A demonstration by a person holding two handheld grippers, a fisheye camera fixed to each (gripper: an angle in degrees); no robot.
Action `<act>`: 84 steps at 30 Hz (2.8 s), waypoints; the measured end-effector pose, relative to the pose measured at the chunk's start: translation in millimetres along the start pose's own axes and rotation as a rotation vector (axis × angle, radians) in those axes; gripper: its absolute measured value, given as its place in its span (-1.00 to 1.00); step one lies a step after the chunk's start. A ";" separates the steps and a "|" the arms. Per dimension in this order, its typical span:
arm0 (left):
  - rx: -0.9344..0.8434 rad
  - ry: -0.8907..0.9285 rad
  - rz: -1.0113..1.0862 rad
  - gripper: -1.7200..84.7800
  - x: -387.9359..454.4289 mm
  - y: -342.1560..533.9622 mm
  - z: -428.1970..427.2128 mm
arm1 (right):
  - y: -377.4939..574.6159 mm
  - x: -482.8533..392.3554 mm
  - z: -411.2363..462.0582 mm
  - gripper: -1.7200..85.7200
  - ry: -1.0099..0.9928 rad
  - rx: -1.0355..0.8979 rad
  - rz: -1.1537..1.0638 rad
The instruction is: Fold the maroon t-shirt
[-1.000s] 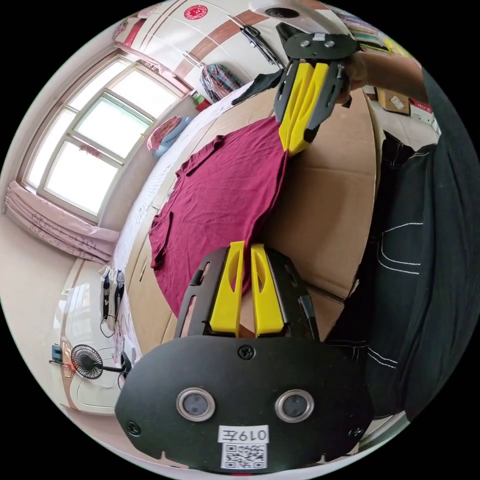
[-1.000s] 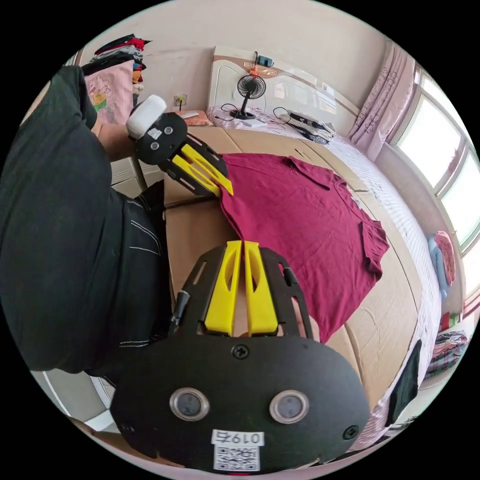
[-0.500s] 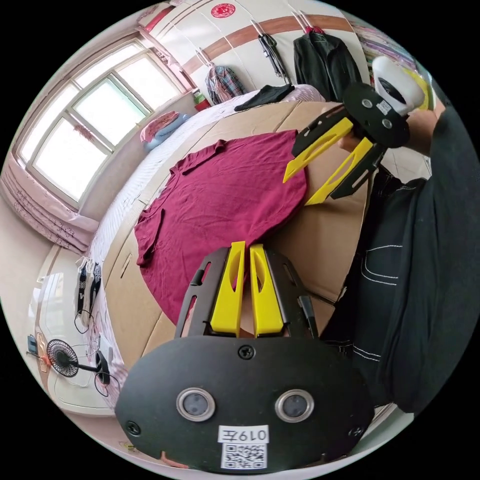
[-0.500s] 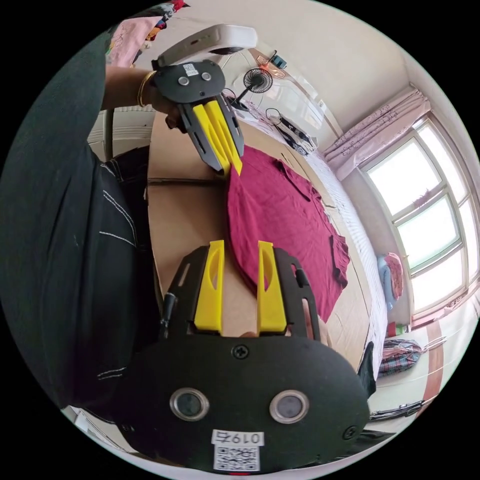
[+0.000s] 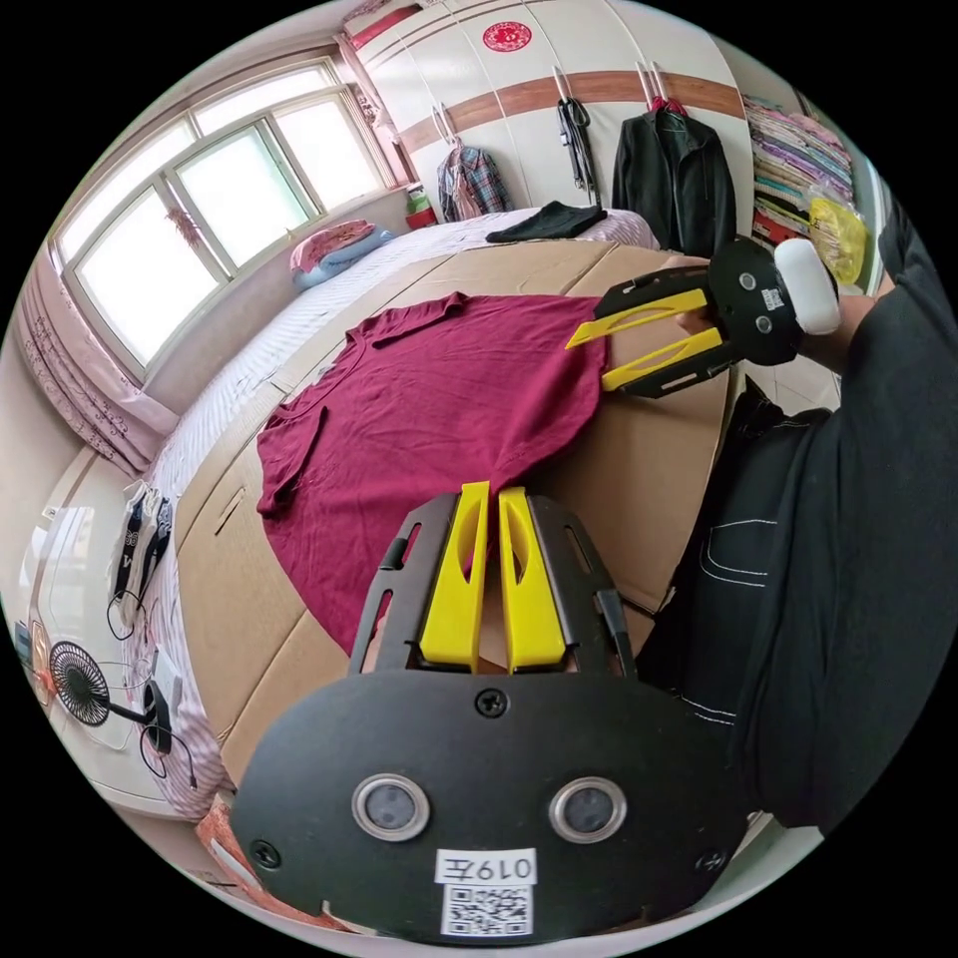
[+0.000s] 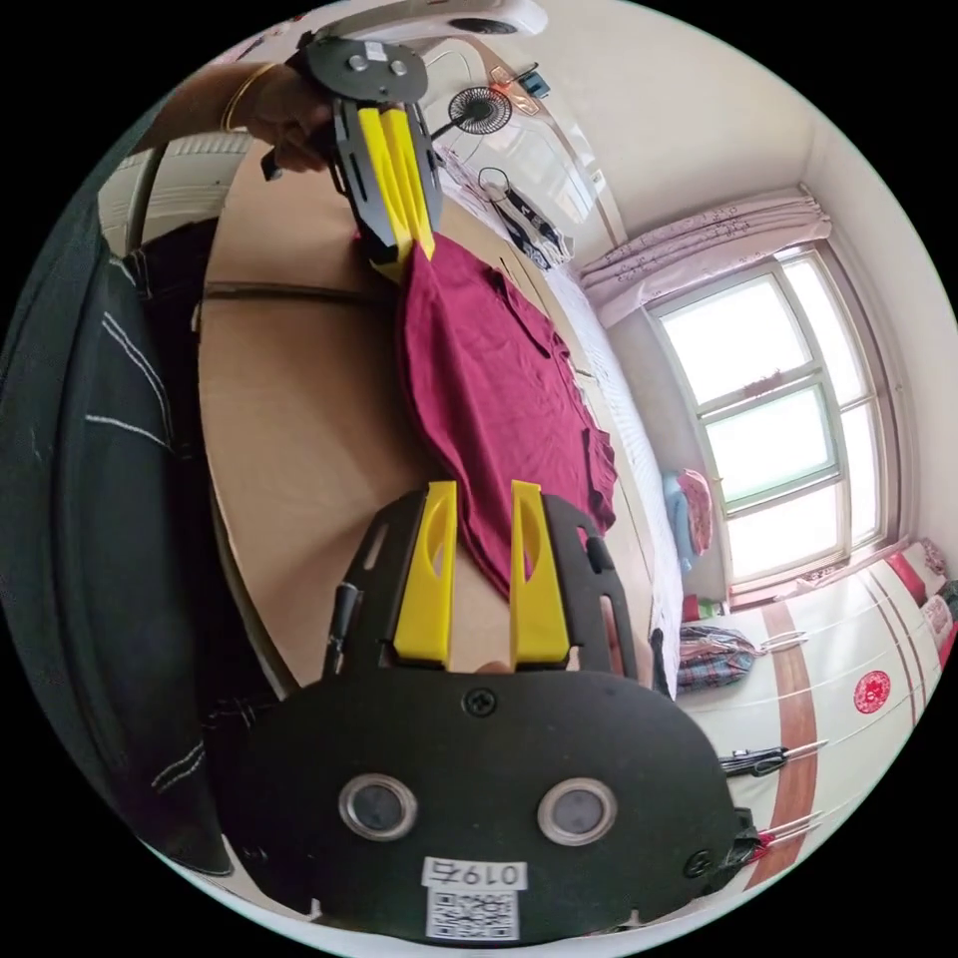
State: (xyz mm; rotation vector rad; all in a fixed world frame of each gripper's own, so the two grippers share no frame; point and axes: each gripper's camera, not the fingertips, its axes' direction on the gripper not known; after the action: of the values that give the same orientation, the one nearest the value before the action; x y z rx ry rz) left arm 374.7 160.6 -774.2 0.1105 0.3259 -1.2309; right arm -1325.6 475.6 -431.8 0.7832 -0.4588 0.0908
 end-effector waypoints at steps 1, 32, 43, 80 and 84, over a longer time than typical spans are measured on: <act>0.001 0.002 -0.003 -0.95 -1.3 0.1 -0.1 | -1.6 -2.2 -1.3 -0.80 0.004 0.008 -0.012; 0.000 -0.234 0.030 -0.94 -79.9 -40.9 -7.7 | -95.7 127.7 -50.5 -0.98 -0.131 0.144 0.155; -0.027 -0.109 0.246 -0.94 -113.2 -80.7 -44.5 | -140.1 191.5 -107.0 -0.98 -0.346 0.201 0.040; -0.351 0.553 0.201 -0.94 -608.9 -382.0 342.6 | -456.1 589.5 423.1 -0.98 -0.813 -0.129 -0.091; -0.369 0.559 0.190 -0.94 -621.9 -389.3 363.5 | -465.6 607.0 441.8 -0.98 -0.845 -0.124 -0.065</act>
State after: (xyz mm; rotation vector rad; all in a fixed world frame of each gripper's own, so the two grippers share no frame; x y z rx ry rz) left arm -106.0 500.4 -205.1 0.1616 0.9996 -0.9167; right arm -826.9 -217.6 -205.3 0.6886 -1.2236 -0.3418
